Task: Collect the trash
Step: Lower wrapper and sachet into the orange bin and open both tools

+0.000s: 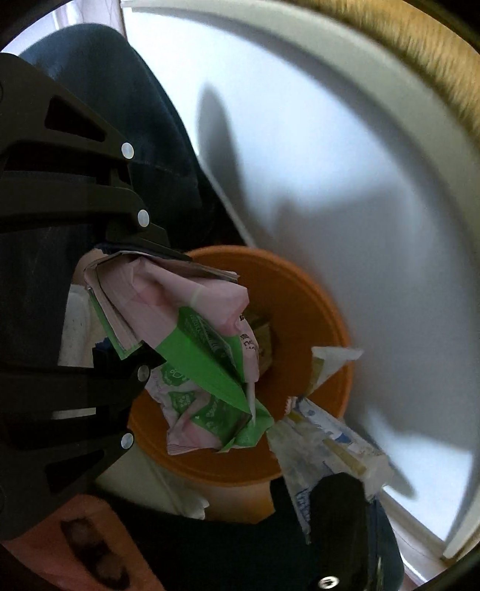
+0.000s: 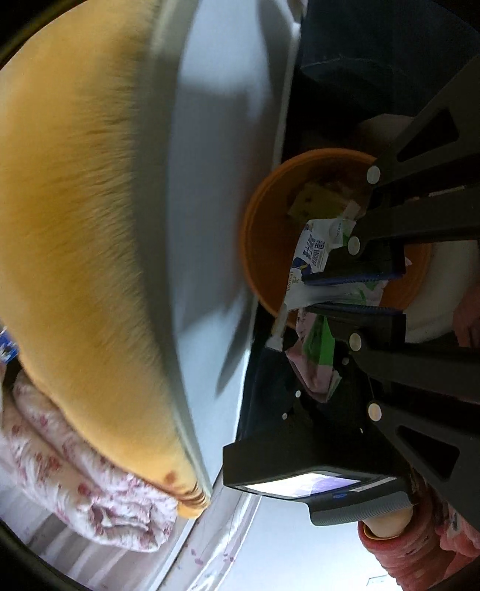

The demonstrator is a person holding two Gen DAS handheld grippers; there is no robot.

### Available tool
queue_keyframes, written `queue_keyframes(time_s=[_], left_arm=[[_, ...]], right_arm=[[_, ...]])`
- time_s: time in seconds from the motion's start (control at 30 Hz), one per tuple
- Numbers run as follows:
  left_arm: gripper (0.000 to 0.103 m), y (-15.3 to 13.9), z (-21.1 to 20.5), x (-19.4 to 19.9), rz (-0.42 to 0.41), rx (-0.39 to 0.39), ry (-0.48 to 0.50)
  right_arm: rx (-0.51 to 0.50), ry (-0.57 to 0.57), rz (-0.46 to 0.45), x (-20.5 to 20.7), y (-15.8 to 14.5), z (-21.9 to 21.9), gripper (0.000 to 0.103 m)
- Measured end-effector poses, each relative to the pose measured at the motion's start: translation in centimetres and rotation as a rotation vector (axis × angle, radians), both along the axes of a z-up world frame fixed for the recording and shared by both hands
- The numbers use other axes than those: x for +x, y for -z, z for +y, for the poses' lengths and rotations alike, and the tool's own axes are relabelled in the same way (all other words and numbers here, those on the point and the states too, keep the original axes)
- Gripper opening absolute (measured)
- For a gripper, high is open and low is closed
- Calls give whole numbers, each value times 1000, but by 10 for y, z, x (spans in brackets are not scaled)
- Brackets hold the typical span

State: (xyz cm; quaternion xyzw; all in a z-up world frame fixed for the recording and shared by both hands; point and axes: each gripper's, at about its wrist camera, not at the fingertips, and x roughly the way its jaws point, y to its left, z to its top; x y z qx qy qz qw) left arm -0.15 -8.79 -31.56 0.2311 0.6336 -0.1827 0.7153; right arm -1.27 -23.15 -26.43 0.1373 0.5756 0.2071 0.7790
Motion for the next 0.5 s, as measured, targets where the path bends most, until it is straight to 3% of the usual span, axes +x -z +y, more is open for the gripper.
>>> queue_keyframes(time_s=[0.07,0.1,0.13,0.23,0.5], left_arm=[[39,4,-1,1,18,6,-2],[48,4,-1,1,12,5,-3],[65,4,-1,-2,5,5,-6],[77,1,-1,-2,-4,-16,-21],[80,2,-4,1,3,-29,-44]], right_arm=[[-13,16,19,1,6,-3,40],[-15,24,24,0,8,-4,49],[-21,31,21,0,9,-6,52],[-31,56,17,0,6,-10,69],[-49,88,6,-5,0,-23,72]])
